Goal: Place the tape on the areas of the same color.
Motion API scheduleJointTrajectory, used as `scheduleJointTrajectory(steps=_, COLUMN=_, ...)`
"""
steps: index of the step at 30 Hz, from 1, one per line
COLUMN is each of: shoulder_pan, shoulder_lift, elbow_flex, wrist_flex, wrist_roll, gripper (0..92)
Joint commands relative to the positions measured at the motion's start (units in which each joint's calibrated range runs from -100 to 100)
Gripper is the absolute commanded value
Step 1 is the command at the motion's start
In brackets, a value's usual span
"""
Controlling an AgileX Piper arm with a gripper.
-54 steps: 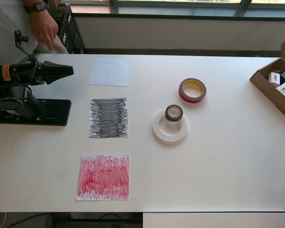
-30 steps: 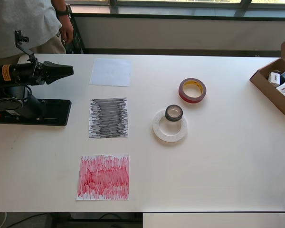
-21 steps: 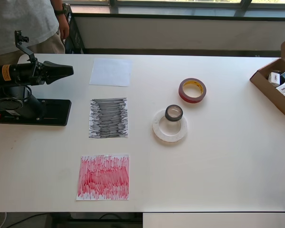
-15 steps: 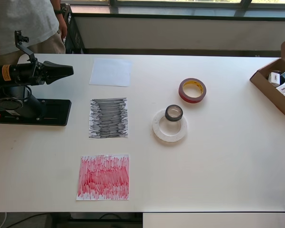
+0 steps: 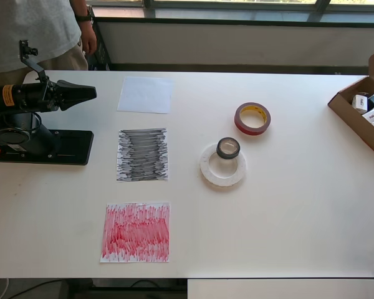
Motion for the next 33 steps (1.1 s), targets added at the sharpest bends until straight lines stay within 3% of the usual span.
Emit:
scheduleJointTrajectory(steps=1, shoulder_pan=-0.08, shoulder_lift=-0.41, elbow_flex=-0.34, wrist_flex=0.64, wrist_roll=-0.34, gripper=0.1)
scheduleJointTrajectory(steps=24, shoulder_pan=0.16, shoulder_lift=1.47, elbow_flex=-3.07, wrist_flex=1.49, wrist_roll=-0.09, gripper=0.1)
scheduleJointTrajectory(steps=33, shoulder_pan=-0.16, shoulder_lift=29.53, elbow_flex=-25.78, wrist_flex=1.58, wrist_roll=0.16, gripper=0.1)
